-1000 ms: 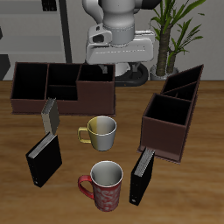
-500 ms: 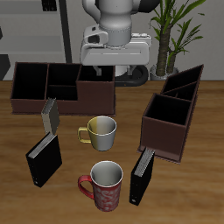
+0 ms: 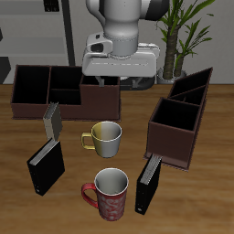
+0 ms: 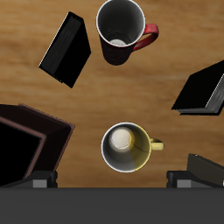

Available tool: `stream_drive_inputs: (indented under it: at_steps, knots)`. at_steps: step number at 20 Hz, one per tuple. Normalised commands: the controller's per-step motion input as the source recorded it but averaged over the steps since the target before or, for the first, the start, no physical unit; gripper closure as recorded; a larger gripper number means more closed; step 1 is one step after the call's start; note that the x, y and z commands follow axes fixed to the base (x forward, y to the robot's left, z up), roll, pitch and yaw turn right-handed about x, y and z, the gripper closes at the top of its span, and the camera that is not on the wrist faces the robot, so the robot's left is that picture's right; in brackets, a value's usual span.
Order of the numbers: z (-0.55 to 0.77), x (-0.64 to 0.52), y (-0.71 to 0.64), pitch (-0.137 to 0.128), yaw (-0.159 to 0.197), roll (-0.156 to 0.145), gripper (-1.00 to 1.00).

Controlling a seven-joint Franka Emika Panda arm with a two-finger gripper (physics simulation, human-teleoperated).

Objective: Place the red mug into the left desk caddy's right compartment and place the right black book into the back desk caddy's left compartment

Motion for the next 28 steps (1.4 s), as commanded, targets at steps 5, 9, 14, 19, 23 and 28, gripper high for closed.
stream_drive_inputs:
  at_steps: [5, 9, 14, 19, 23, 28]
  knots:
    - [0.08, 0.44, -0.15, -0.005, -0.045, -0.019, -1.00]
    - [0.03, 0.46, -0.19, -0.021, -0.011, 0.009, -1.00]
    - [-0.07, 0.44, -0.17, -0.024, -0.046, -0.033, -1.00]
    - [-0.18, 0.43, 0.00, -0.027, -0.018, -0.020, -1.00]
    - [-0.17, 0.32, 0.04, -0.020, -0.053, 0.005, -1.00]
    - [-0.12, 0.24, -0.04, -0.026, -0.054, -0.022, -1.00]
